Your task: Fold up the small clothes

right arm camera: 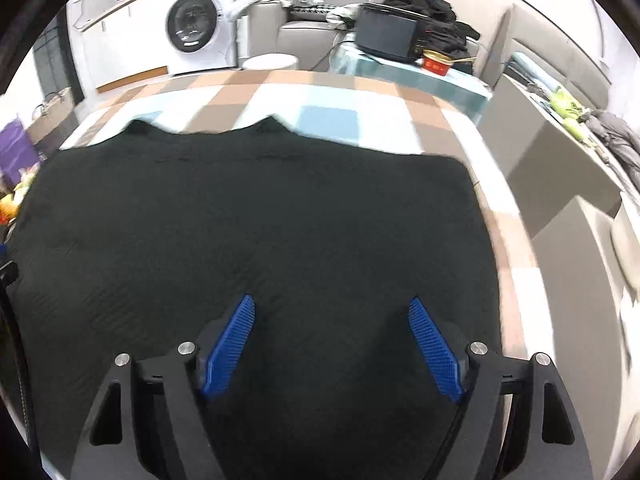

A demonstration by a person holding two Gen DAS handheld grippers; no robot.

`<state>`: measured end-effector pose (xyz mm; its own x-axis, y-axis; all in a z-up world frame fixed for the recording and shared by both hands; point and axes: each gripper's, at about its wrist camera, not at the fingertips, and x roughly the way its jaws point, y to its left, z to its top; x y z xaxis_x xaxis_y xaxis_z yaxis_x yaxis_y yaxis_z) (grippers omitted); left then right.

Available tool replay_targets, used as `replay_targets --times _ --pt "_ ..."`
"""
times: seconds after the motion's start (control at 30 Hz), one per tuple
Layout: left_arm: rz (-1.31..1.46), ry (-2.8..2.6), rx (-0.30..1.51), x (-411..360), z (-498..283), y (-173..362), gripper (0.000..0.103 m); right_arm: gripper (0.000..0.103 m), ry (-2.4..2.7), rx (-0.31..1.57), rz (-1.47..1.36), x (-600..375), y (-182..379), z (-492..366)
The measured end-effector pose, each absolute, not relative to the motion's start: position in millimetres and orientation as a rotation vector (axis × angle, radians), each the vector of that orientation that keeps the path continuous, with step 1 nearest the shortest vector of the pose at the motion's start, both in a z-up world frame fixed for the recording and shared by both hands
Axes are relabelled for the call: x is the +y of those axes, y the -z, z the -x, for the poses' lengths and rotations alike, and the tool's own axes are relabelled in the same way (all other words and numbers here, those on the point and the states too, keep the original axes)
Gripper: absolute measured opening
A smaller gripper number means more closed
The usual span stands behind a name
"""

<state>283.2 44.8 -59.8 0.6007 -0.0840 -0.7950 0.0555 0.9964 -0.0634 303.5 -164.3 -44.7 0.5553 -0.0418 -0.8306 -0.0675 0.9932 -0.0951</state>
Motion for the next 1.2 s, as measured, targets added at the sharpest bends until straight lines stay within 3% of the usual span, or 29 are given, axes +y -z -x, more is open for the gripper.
replay_targets --times 0.2,0.43,0.73,1.0,1.1,1.2 --pt "-0.041 0.105 0.929 37 -239 74 0.084 0.082 -0.269 0.981 0.228 -97 55 -261" --pt "0.017 0.065 0.942 54 -188 70 0.084 0.085 -0.163 0.993 0.193 -118 58 -226" --pt "-0.037 0.214 0.906 0 -161 60 0.084 0.084 -0.403 0.961 0.265 -37 60 -187" --pt "-0.042 0.150 0.954 19 -137 74 0.084 0.083 -0.212 0.921 0.311 -120 61 -147" --pt "-0.030 0.112 0.961 34 -119 71 0.084 0.085 -0.187 0.933 0.060 -185 57 -132" --pt "-0.015 0.061 0.980 45 -110 71 0.084 0.083 -0.119 0.901 0.118 -193 49 -119"
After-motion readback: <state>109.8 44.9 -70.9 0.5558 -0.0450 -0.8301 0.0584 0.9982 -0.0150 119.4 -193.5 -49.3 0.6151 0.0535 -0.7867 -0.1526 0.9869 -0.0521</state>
